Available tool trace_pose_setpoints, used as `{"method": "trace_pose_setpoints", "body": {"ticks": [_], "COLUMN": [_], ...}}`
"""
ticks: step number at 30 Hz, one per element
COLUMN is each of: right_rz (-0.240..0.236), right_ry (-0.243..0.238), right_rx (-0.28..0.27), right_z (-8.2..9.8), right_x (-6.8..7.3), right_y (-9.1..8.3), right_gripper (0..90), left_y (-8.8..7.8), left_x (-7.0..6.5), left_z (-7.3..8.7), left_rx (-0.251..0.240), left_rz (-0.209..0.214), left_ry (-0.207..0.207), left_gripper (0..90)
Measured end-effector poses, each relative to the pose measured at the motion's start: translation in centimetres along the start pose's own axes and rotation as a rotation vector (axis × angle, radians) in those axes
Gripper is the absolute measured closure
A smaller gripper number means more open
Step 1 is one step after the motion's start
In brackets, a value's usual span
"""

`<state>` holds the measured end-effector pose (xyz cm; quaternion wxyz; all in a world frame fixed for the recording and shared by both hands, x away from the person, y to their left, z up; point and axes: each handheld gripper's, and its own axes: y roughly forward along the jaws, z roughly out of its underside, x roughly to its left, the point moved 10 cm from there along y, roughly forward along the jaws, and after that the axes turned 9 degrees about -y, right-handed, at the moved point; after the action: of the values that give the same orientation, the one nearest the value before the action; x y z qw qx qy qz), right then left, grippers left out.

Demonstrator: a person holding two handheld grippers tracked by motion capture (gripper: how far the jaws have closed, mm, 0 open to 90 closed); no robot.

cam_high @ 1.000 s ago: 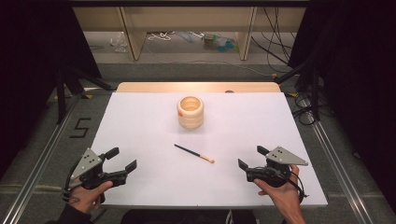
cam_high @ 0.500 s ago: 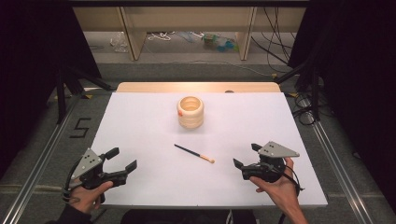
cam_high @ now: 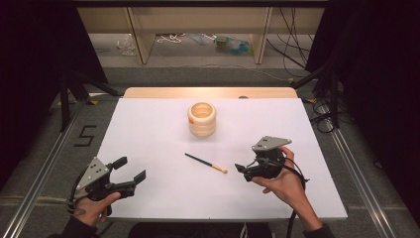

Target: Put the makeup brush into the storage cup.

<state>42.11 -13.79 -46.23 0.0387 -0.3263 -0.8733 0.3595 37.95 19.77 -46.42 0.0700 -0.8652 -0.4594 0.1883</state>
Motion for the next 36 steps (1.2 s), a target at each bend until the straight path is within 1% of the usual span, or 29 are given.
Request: {"method": "trace_pose_setpoints", "body": {"ticks": [4, 5, 6, 8, 9, 11, 13, 15, 16, 17, 18, 19, 20, 21, 23, 24, 26, 27, 28, 32, 33, 36], "right_rz": [-0.013, -0.023, -0.028, -0.023, -0.040, -0.031, -0.029, -0.034, -0.039, -0.055, -0.059, -0.065, -0.064, -0.064, -0.085, -0.085, -0.094, -0.097, -0.098, -0.116, -0.131, -0.135], "right_ry": [-0.025, -0.035, -0.046, -0.057, -0.059, -0.072, -0.070, -0.078, -0.090, -0.091, -0.086, -0.100, -0.101, -0.101, -0.115, -0.115, -0.115, -0.124, -0.126, -0.138, -0.141, -0.145], "right_rx": [0.057, 0.065, 0.070, 0.075, 0.091, 0.092, 0.095, 0.105, 0.114, 0.134, 0.141, 0.151, 0.173, 0.173, 0.206, 0.206, 0.225, 0.231, 0.249, 0.270, 0.286, 0.295], "right_z": [-0.5, -0.6, -0.8, -1.3, -1.3, -2.0, -2.2, -2.6, -2.7, -2.7, -2.9, -2.9, -3.2, -3.2, -3.2, -3.2, -3.2, -3.2, -3.2, -3.3, -3.2, -3.2], "right_x": [0.2, 0.2, 0.3, 0.4, 0.5, 0.3, 0.3, 0.3, 0.3, 0.5, 0.6, 0.6, 0.7, 0.7, 0.7, 0.7, 0.8, 0.8, 0.9, 1.3, 1.6, 1.6], "right_y": [1.1, 1.3, 1.6, 2.3, 2.3, 3.2, 3.4, 3.8, 4.0, 4.2, 4.4, 4.7, 5.3, 5.3, 5.9, 5.9, 6.3, 6.6, 6.8, 7.6, 8.1, 8.5], "right_gripper": [17.8, 17.7, 17.8, 18.2, 18.3, 18.3, 18.2, 18.3, 18.4, 18.7, 19.1, 19.6, 20.2, 20.2, 20.4, 20.4, 20.8, 20.9, 21.0, 21.7, 21.6, 21.6], "left_y": [0.0, 0.0, 0.0, 0.1, 0.1, 0.1, 0.1, 0.1, 0.1, 0.1, 0.1, 0.2, 0.2, 0.2, 0.2, 0.2, 0.2, 0.2, 0.2, 0.2, 0.2, 0.2], "left_x": [0.0, 0.0, 0.0, -0.1, -0.1, -0.1, -0.1, -0.1, -0.1, -0.1, -0.1, -0.2, -0.1, -0.1, -0.1, -0.1, -0.1, -0.1, -0.1, -0.1, -0.1, -0.1], "left_z": [0.0, 0.0, 0.0, 0.0, 0.0, 0.0, 0.0, 0.0, 0.0, 0.0, 0.0, 0.1, 0.1, 0.1, 0.1, 0.1, 0.1, 0.1, 0.1, 0.1, 0.1, 0.1], "left_rx": [0.000, 0.001, 0.001, 0.002, 0.003, 0.003, 0.003, 0.004, 0.005, 0.005, 0.005, 0.007, 0.009, 0.009, 0.009, 0.009, 0.008, 0.008, 0.008, 0.009, 0.009, 0.011], "left_rz": [0.001, 0.001, 0.001, 0.003, 0.006, 0.006, 0.007, 0.009, 0.009, 0.009, 0.009, 0.010, 0.009, 0.009, 0.009, 0.010, 0.009, 0.009, 0.009, 0.012, 0.012, 0.011], "left_ry": [0.000, 0.000, 0.000, 0.002, 0.003, 0.004, 0.006, 0.006, 0.008, 0.008, 0.008, 0.008, 0.008, 0.008, 0.009, 0.009, 0.006, 0.005, 0.006, 0.007, 0.007, 0.004], "left_gripper": [15.7, 15.7, 15.7, 15.8, 15.8, 15.8, 15.8, 15.8, 15.8, 15.7, 15.8, 15.8, 15.8, 15.8, 15.8, 15.8, 15.8, 15.8, 15.8, 15.8, 15.8, 15.8]}}
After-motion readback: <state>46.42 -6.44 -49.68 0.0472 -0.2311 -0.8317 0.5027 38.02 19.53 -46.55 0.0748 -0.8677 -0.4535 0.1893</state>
